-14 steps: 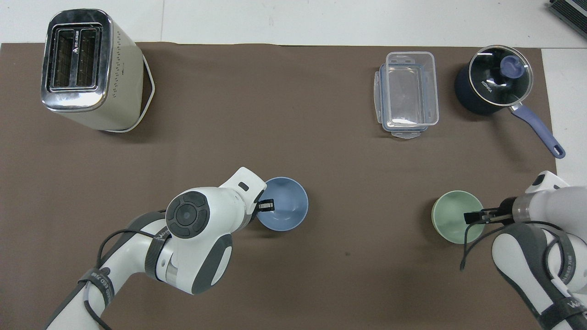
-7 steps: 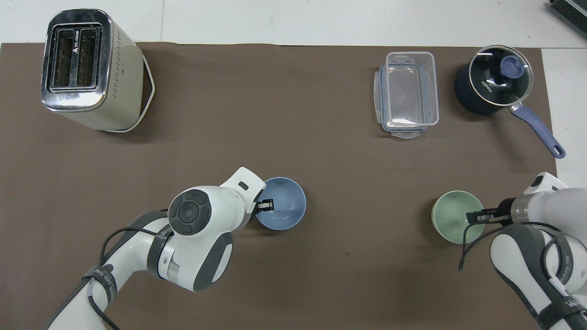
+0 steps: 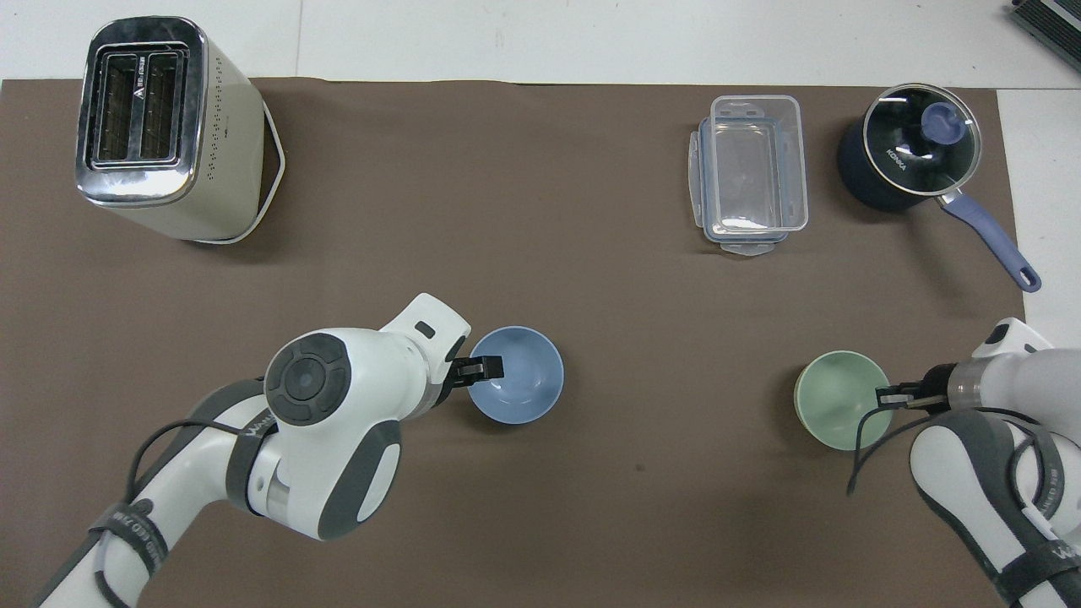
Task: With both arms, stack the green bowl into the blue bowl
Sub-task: 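Withdraw the left gripper while the right gripper lifts the green bowl, then carry the green bowl with the right gripper over the blue bowl, then lower the green bowl into the blue bowl and open the right gripper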
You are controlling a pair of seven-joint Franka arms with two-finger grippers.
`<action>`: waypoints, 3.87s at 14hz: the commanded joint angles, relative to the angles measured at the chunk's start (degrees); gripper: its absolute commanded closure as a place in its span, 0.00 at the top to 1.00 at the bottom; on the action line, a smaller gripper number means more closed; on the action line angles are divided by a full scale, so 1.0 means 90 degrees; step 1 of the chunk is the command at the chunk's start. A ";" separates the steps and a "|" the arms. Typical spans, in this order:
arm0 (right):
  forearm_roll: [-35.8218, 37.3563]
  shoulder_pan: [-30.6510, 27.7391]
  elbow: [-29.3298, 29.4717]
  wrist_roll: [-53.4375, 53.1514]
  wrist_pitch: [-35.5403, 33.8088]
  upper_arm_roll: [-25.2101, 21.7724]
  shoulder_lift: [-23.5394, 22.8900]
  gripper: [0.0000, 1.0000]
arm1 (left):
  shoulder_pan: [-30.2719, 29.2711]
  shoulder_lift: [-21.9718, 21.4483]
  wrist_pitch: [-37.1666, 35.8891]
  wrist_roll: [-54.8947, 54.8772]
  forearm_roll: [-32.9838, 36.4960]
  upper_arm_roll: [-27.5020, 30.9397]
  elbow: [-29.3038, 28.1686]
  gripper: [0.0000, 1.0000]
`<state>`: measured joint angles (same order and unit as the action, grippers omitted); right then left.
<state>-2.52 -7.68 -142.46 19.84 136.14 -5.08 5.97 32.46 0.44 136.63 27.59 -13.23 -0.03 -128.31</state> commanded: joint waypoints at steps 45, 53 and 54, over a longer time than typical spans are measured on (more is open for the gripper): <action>-0.1165 0.4827 0.3104 -0.5837 -0.0538 0.0379 -0.1903 0.00 | -0.3666 -0.0185 -0.5826 -0.3856 0.1382 -0.0026 0.4726 1.00; -0.1107 0.4847 0.3006 -0.5730 -0.0244 0.0379 -0.2020 0.00 | -0.3656 -0.0195 -0.5826 -0.3866 0.1382 -0.0045 0.4696 1.00; -0.1078 0.4847 0.3026 -0.5730 -0.0225 0.0379 -0.2030 0.00 | -0.3656 -0.0205 -0.5826 -0.3866 0.1382 -0.0045 0.4696 1.00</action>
<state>-11.63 36.46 -115.17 -31.81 133.00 -1.89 -12.16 -0.84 -1.64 85.66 -7.22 -1.74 -0.55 -87.22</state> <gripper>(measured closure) 0.960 0.000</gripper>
